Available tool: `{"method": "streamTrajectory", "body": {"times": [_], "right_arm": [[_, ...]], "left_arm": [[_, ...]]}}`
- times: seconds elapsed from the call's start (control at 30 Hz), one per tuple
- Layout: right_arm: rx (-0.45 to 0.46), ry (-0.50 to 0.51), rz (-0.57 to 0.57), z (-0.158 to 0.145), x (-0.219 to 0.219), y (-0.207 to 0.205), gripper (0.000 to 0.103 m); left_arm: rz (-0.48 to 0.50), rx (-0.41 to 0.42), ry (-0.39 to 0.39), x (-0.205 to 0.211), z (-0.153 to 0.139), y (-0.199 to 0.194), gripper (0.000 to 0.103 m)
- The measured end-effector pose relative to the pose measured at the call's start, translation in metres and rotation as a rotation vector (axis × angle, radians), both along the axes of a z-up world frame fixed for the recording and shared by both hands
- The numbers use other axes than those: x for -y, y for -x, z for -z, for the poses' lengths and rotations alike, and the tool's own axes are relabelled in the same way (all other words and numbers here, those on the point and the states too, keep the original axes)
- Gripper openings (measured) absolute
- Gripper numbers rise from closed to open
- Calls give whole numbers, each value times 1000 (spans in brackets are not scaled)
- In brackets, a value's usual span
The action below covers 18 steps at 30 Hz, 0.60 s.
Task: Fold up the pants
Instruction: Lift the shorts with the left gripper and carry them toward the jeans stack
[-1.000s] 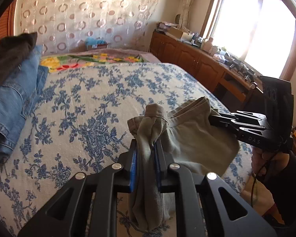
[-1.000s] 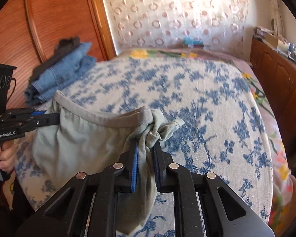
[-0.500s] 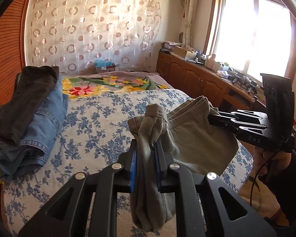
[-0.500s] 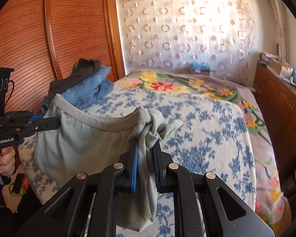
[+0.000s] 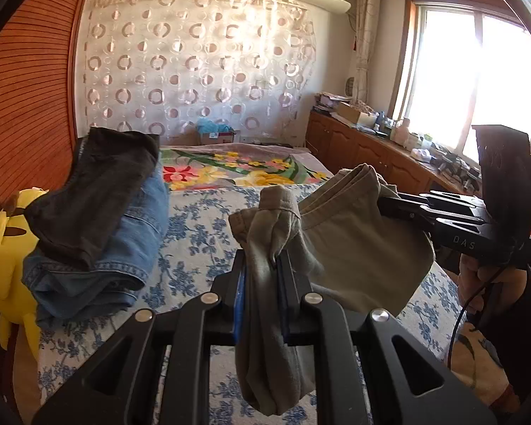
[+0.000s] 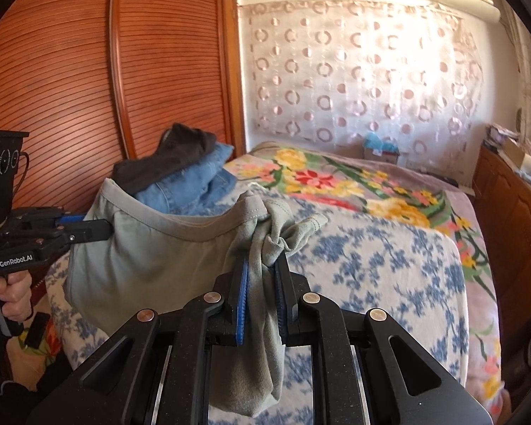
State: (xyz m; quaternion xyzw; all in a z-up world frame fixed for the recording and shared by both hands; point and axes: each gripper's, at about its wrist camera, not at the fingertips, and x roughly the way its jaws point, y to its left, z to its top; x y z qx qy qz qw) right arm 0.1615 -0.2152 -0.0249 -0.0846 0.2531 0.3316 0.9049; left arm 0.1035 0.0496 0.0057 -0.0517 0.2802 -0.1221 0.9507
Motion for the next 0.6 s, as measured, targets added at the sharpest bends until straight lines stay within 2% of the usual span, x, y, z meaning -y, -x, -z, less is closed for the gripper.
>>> {"method": "streamTrajectory", "body": {"times": [0.3,0.6], "right_arm": [[10,2,-66,-14,-38,-25,11],[38,11,-130,-38,-76,-62,10]], "left_arm": [[-58,3,14,-28,-6,-15,12],[-140,47,24,-63,-20,-30,12]]}}
